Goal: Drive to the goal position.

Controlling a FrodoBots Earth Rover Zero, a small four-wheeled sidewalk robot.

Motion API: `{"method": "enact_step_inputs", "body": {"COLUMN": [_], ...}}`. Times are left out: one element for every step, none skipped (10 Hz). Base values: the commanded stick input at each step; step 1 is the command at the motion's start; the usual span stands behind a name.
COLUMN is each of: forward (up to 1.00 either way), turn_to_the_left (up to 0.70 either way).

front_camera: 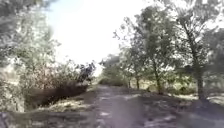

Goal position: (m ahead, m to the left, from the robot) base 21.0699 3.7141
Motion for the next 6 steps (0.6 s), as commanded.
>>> {"method": "enact_step_inputs", "body": {"forward": [0.7, 0.7, 0.7, 0.7, 0.7, 0.7], "turn_to_the_left": [0.0, 0.0, 0.0, 0.0, 0.0, 0.0]}}
